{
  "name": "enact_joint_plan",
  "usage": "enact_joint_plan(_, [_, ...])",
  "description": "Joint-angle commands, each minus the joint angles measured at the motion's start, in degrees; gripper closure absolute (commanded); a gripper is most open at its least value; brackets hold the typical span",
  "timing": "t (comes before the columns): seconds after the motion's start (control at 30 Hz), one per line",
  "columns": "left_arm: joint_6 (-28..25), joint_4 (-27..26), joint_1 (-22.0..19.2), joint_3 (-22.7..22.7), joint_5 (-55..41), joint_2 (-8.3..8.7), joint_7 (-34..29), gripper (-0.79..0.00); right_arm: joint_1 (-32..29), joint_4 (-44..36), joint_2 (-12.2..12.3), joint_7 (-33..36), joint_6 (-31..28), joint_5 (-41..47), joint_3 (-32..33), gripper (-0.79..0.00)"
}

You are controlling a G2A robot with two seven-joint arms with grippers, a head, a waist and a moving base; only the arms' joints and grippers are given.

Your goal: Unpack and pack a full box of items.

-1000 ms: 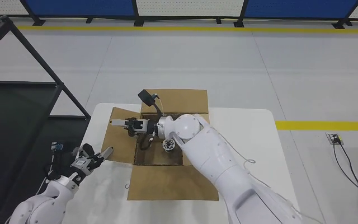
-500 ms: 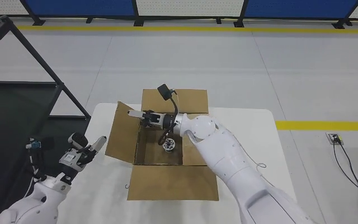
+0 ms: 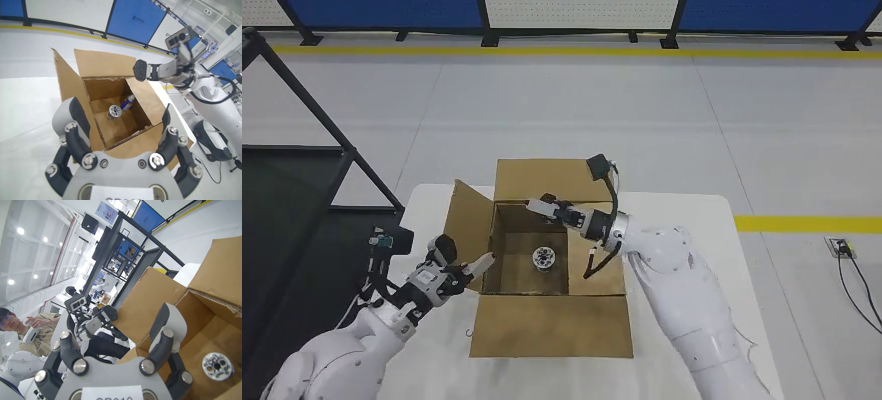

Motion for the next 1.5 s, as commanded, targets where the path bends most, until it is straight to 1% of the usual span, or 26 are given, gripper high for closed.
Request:
enact_joint_plan(0.0, [-0.01,1.79,-2.51,2.64,-0.89,-0.09,-2.29,-0.785,-7.27,-12.06,0.98,0.92,2.95,-0.83,2.93,-0.785])
enact_joint_plan(0.07, [0.12,3.43,-4.84,4.91,-1.79,-0.21,-4.27,-0.785,-12.13,-18.63,1.66,1.18,4.5,-1.14,4.82,-0.785])
enact_joint_plan(0.13, [0.67,5.1,-7.12,7.22,-3.56,-0.4,-6.4,-0.785,-15.79,-22.89,2.17,1.17,4.73,-0.95,6.26,-0.785])
enact_joint_plan(0.27, [2.44,8.88,-12.45,11.46,-8.63,-0.79,-12.83,-0.785,-20.62,-27.08,2.93,0.72,3.16,1.11,8.34,-0.785])
enact_joint_plan(0.33, [4.43,10.59,-15.24,13.26,-8.62,-0.88,-16.47,-0.785,-21.75,-27.67,3.16,0.07,3.33,1.83,8.89,-0.785])
enact_joint_plan(0.67, [4.76,10.72,-15.69,13.56,-7.89,-0.87,-16.97,-0.785,-21.75,-27.67,3.16,0.07,3.33,1.83,8.89,-0.785])
enact_joint_plan(0.73, [3.85,10.73,-14.45,13.17,-11.01,-0.88,-16.75,-0.785,-21.75,-27.67,3.16,0.07,3.33,1.83,8.89,-0.785])
enact_joint_plan(0.8, [3.86,11.28,-13.88,11.67,-13.64,-0.74,-17.13,-0.785,-22.05,-27.47,3.14,-1.29,3.77,1.4,8.06,-0.785])
enact_joint_plan(0.87, [5.9,12.49,-14.47,11.39,-15.86,-0.81,-16.96,-0.785,-21.36,-27.04,3.18,-1.57,4.11,1.71,6.76,-0.785])
enact_joint_plan(0.9, [6.4,13.06,-15.13,11.95,-18.29,-0.94,-17.82,-0.785,-21.04,-26.96,3.24,-1.58,3.95,2.17,6.54,-0.785])
enact_joint_plan(0.93, [7.1,13.93,-16.22,12.31,-19.95,-1.04,-18.58,-0.785,-20.86,-27.08,3.36,-1.25,3.7,2.57,6.49,-0.785])
enact_joint_plan(0.97, [8.14,14.59,-17.43,12.88,-19.18,-1.09,-18.45,-0.785,-20.87,-27.35,3.49,-1.07,3.37,2.87,6.66,-0.785])
enact_joint_plan(1.1, [10.19,16.46,-22.51,17.73,-18.61,-1.74,-19.63,-0.785,-22.4,-29.12,4.17,-0.06,1.74,3.96,7.91,-0.785])
enact_joint_plan(1.17, [10.8,18.49,-25.55,20.35,-19.35,-2.23,-20.43,-0.785,-23.74,-30.48,4.55,1.04,-0.56,5.34,8.66,-0.785])
enact_joint_plan(1.23, [11.24,21.92,-29.11,22.79,-21.42,-2.85,-21.3,-0.785,-25.27,-31.78,5.02,3.38,-3.36,7.61,9.6,-0.785])
enact_joint_plan(1.3, [12.15,26.43,-32.77,25.2,-24.1,-3.62,-21.79,-0.785,-26.83,-33.07,5.52,5.53,-5.24,9.64,10.87,-0.785])
enact_joint_plan(1.37, [13.14,29.92,-36.06,28.26,-23.6,-4.43,-21.0,-0.785,-28.32,-34.21,5.98,6.63,-6.14,11.29,12.19,-0.785])
enact_joint_plan(1.47, [13.42,34.7,-39.78,31.75,-24.04,-5.53,-20.32,-0.785,-29.93,-35.38,6.58,7.5,-6.76,12.25,13.52,-0.785])
